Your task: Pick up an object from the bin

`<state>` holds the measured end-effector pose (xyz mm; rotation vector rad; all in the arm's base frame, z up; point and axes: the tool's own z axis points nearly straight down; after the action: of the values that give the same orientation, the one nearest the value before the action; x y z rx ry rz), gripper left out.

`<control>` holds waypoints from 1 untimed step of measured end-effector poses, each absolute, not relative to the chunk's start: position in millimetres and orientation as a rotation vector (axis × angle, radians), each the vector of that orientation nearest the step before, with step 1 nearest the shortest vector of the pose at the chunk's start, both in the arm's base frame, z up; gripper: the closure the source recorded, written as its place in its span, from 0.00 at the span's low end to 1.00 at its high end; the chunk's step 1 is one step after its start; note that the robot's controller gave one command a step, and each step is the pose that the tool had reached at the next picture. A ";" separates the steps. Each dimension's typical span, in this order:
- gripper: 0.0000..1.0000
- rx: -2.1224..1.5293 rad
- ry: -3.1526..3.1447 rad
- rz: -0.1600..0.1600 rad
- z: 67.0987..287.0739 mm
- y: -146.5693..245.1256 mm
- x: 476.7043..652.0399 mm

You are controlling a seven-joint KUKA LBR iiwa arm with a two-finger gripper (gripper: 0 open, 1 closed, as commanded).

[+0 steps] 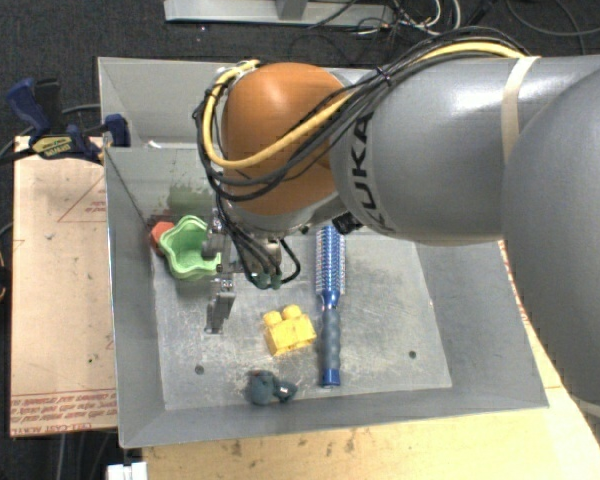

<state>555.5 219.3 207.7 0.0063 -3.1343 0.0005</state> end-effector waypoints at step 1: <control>0.00 0.297 -3.125 0.004 129.2 139.5 609.7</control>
Offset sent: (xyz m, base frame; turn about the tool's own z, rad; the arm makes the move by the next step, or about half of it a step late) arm 0.0541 -0.0765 -0.0756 -0.1907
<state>609.7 139.5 129.2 0.2967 -3.1248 0.0036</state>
